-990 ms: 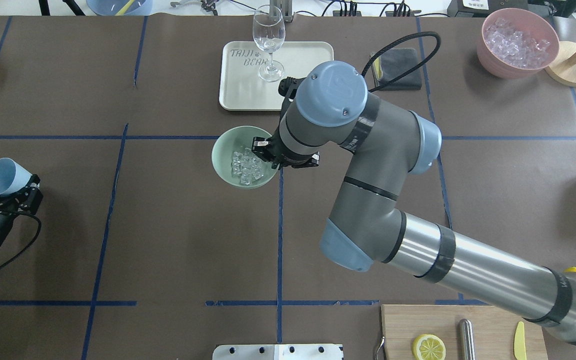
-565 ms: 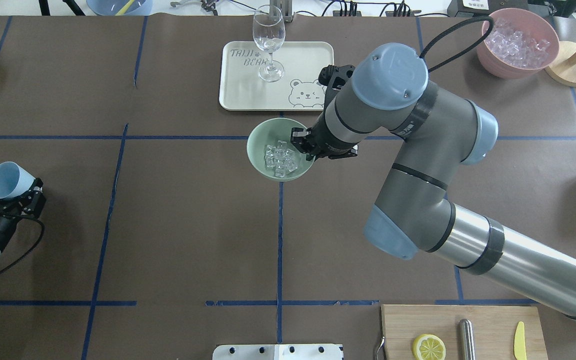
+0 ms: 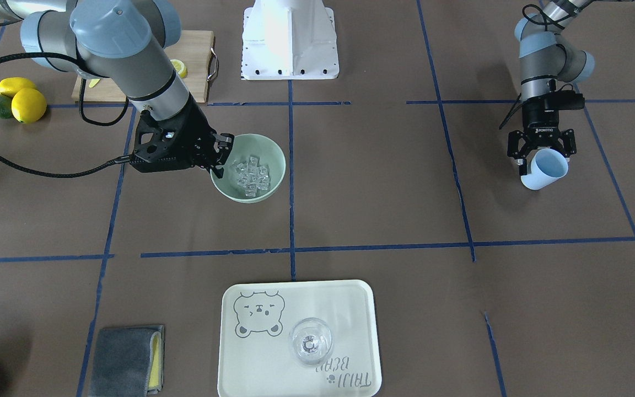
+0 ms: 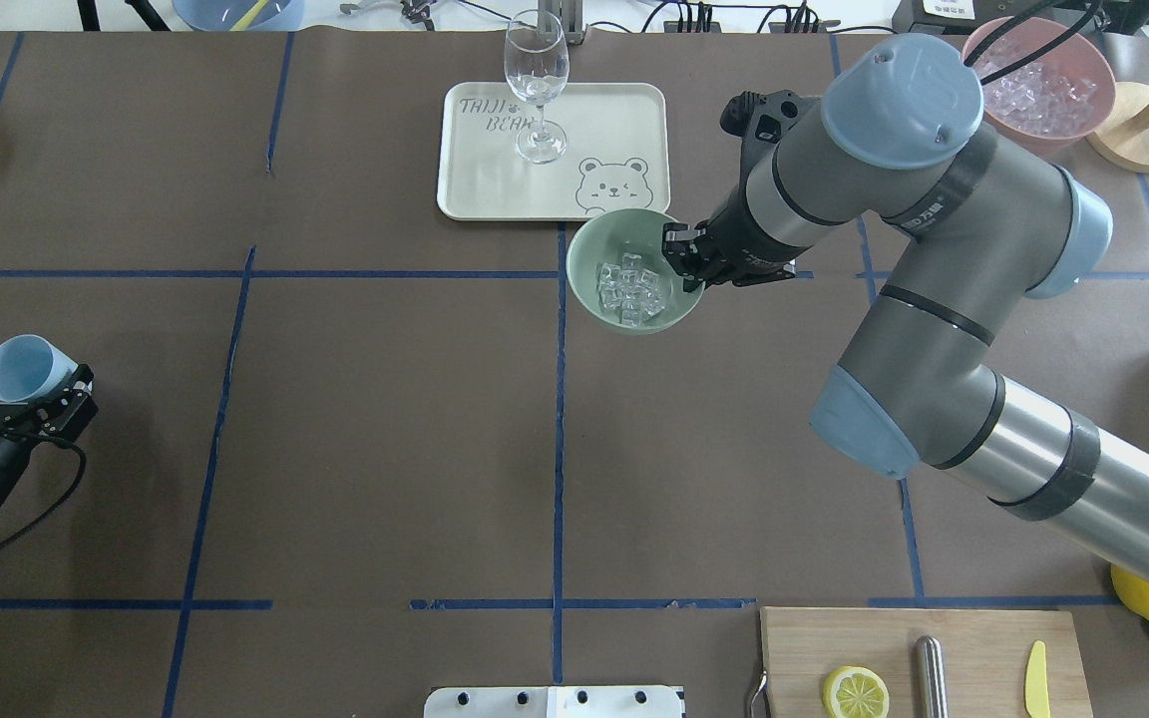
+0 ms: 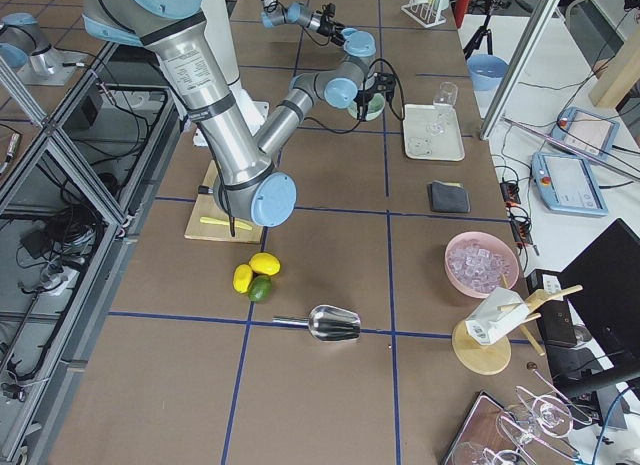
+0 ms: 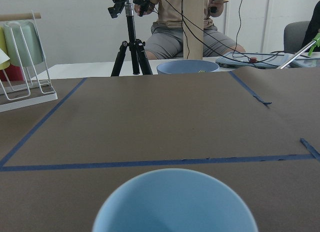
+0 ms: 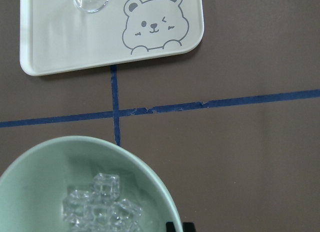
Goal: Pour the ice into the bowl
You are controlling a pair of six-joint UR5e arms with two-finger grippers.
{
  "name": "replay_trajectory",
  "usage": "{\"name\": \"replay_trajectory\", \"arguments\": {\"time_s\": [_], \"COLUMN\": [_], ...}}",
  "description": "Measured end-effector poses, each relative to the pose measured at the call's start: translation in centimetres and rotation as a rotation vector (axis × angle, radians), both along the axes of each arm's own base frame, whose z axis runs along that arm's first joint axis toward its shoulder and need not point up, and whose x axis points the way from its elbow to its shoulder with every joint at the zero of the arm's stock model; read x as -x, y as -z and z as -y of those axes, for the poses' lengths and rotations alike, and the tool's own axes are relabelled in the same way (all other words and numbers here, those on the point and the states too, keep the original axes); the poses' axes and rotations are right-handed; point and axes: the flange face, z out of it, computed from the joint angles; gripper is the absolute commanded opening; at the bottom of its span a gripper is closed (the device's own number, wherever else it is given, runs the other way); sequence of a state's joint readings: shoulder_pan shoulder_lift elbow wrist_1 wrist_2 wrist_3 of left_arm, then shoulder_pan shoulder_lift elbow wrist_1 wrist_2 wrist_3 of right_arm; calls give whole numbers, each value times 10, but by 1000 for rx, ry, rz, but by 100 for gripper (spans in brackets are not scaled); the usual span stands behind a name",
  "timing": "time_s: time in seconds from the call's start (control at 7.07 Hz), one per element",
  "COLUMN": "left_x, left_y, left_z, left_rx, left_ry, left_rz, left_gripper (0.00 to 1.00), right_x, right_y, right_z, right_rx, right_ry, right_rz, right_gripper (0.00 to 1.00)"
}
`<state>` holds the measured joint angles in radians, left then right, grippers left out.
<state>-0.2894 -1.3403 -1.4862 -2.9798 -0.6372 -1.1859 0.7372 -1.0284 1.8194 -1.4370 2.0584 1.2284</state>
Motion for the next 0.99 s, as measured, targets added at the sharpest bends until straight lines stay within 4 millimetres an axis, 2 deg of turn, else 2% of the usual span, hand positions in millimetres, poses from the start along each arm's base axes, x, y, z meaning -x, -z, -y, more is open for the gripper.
{"name": "replay_trajectory", "arguments": {"time_s": [0.28,0.57,0.71,0.99], "left_x": [38,61,70,87], "left_y": [27,58,74,94], "left_z": [-9,-5,2,16], "left_rx": [-25,-51,-66,-88], "left_ry": [-13,-40,-56,-93], "left_rz": [24,53,69,119], "left_gripper": [100,100,100,100], "right_x": [-28,-66,-97,-181], "right_y": [-41,-101,-144,-249], "right_z": [-20,-39,-43,-59], "right_rx": [-37,-57,-77,-107], "right_ry": [38,55,50,74], "right_rz": [-34,-79,-95,-113], "right_gripper": [0,0,0,0]}}
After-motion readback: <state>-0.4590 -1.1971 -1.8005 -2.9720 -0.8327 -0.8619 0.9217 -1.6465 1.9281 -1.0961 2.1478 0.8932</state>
